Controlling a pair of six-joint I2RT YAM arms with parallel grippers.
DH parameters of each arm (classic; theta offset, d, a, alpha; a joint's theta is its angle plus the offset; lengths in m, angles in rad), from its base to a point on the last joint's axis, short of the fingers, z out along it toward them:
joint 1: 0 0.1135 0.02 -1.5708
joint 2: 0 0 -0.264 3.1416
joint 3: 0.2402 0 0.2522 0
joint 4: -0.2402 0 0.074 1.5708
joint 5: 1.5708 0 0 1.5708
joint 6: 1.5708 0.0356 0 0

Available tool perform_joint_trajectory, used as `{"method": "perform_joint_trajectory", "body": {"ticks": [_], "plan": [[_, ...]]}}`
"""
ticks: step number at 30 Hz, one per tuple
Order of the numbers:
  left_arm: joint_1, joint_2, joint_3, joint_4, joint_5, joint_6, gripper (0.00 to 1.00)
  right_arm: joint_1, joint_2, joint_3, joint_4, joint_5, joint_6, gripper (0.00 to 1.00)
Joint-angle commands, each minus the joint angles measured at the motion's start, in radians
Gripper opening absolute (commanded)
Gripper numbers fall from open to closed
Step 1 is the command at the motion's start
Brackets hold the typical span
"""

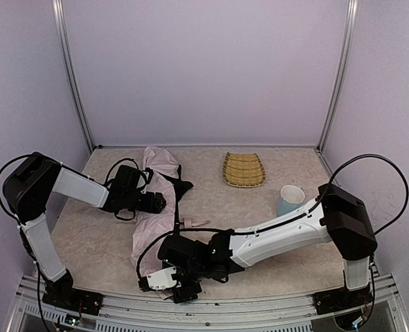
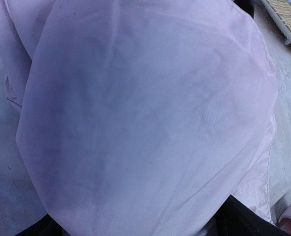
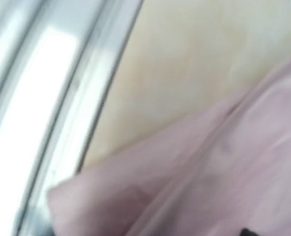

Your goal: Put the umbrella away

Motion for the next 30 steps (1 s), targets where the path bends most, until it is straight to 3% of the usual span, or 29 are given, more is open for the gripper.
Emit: {"method": "perform_joint_trajectory", "body": {"ticks": [1,4,8,10,15,21,27,30], "plan": [[0.002,0.033,-0.025,-0.054,0.008,0.029,0.91,-0.009,0.048,0.007,0.019,0.037,0.007,0.7],[0.003,0.032,-0.023,-0.057,0.008,0.033,0.91,-0.009,0.055,0.002,0.031,0.075,0.034,0.43],[0.003,0.034,-0.023,-0.058,0.008,0.028,0.91,-0.01,0.02,0.005,0.04,0.107,0.064,0.19],[0.004,0.031,-0.028,-0.058,0.012,0.029,0.9,-0.016,-0.007,0.019,0.05,0.118,0.094,0.0],[0.004,0.018,-0.045,-0.06,0.016,0.019,0.91,-0.073,-0.095,0.109,0.061,0.077,0.189,0.0],[0.005,-0.016,-0.087,-0.035,0.033,0.023,0.9,-0.219,-0.155,0.164,0.19,0.03,0.314,0.0],[0.024,-0.019,-0.075,-0.034,0.084,0.032,0.9,-0.403,-0.107,0.19,0.306,-0.08,0.467,0.0],[0.033,-0.096,-0.117,0.049,0.174,0.027,0.9,-0.45,-0.079,0.188,0.322,-0.125,0.488,0.0]]}}
